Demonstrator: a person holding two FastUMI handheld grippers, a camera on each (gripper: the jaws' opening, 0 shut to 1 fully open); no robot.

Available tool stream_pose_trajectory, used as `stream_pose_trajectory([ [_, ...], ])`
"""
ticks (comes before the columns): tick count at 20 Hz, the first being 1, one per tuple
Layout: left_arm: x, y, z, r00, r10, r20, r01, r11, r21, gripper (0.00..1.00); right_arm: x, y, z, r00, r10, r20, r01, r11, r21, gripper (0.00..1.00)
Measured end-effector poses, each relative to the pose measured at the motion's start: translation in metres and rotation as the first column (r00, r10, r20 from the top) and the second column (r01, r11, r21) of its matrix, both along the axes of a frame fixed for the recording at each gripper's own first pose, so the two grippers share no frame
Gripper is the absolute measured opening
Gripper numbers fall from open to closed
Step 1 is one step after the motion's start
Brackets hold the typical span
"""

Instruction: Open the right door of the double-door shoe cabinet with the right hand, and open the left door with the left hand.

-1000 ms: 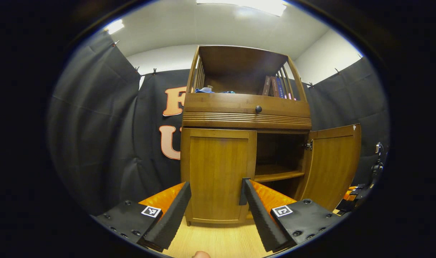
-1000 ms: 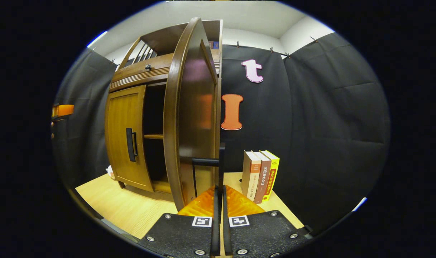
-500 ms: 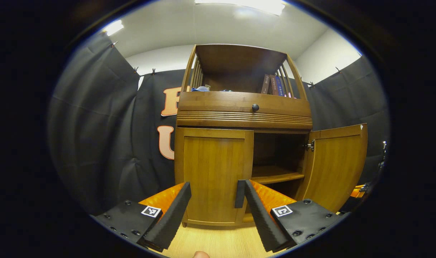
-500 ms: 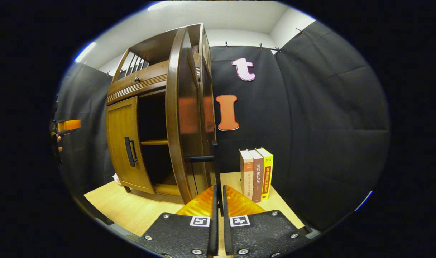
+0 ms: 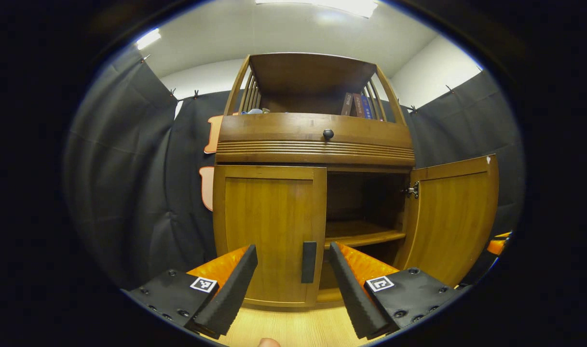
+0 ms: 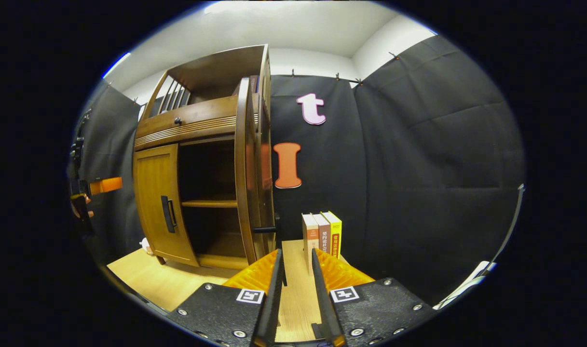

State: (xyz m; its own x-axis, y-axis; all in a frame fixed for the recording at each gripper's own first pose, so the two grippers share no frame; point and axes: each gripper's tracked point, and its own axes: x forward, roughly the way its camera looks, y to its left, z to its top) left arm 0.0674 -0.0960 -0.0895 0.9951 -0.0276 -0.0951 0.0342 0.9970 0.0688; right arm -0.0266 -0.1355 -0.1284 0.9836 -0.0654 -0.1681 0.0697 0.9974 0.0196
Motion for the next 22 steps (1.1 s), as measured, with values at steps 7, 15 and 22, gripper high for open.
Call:
stream_pose_trajectory([
  [7,0.059,-0.011,-0.062,0.997,-0.012,-0.077,0.013,1.0,0.002,0.96,-0.018,0.003,0.039,0.999,-0.014,0.038,0.015,1.0,-0.012,0.87],
  [15,0.115,-0.026,-0.119,0.991,-0.029,-0.132,0.03,1.0,0.004,0.94,-0.01,-0.018,0.043,0.995,-0.079,0.053,0.078,0.997,0.025,0.92],
  [22,0.145,-0.019,-0.154,0.986,0.012,-0.163,-0.012,1.0,0.0,0.92,-0.007,-0.016,0.043,0.994,-0.084,0.068,0.082,0.996,0.033,0.92],
])
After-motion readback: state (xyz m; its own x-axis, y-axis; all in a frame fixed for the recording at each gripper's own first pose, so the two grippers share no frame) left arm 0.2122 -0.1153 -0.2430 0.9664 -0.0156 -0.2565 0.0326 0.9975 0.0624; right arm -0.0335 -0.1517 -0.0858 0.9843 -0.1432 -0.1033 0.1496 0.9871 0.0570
